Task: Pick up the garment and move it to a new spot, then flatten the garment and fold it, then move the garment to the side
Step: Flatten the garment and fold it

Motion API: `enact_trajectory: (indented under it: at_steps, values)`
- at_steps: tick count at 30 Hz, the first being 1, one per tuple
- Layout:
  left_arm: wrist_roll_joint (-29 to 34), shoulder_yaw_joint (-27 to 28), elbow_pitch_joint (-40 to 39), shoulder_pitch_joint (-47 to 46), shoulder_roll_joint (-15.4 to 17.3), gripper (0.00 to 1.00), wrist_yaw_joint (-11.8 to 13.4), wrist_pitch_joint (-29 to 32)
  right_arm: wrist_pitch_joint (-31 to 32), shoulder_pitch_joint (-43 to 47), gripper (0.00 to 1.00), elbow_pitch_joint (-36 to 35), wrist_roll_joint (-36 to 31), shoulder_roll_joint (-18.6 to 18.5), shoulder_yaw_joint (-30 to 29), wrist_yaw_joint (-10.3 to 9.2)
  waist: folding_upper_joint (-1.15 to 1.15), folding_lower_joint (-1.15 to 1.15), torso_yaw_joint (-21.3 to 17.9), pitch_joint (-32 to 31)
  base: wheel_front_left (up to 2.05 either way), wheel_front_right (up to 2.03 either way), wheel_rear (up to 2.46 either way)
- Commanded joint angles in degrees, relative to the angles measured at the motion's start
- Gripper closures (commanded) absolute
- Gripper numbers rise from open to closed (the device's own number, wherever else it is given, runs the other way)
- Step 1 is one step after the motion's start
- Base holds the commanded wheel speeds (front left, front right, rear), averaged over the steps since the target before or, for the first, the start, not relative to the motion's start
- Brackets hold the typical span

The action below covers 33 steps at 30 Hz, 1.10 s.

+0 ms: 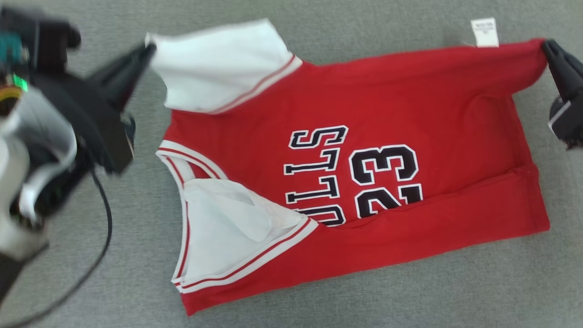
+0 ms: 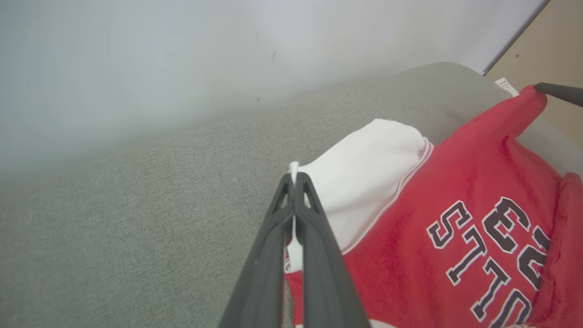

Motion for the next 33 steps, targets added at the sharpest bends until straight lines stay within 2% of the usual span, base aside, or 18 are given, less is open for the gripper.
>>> enact_trajectory:
  at_steps: [1,9,19,24,33]
  values:
    - [-0.43,0.38,-2.43,2.39,1.02,1.00,1.03,-0.63,-0.37,1.73,1.00,-0.99,0.87,-0.74,-0.01,-0.14,0.00,0.01,1.12,-1.09,0.00,0.00,0.00]
    - [-1.90,1.23,-18.83,15.20,5.48,1.00,8.15,-3.42,-0.86,9.98,1.00,-7.17,3.07,-4.49,-0.49,-0.14,0.00,0.01,1.87,-3.20,0.00,0.00,0.00]
    - [-2.69,1.81,-30.56,26.93,9.37,1.00,15.13,-6.29,1.46,20.91,1.00,-14.99,2.38,-7.43,-5.09,-0.14,0.00,0.01,1.53,-5.92,0.00,0.00,0.00]
    - [-3.24,1.06,-32.54,31.30,9.52,1.00,16.76,-7.68,3.07,25.31,1.00,-16.65,1.39,-7.06,-8.00,-0.14,0.00,0.01,1.33,-6.53,0.00,0.00,0.00]
    - [-4.08,-1.00,-33.10,37.12,9.21,1.00,17.99,-9.20,7.57,34.27,1.00,-20.10,-0.62,-4.05,-14.65,-0.14,0.00,0.01,1.65,-7.03,0.00,0.00,0.00]
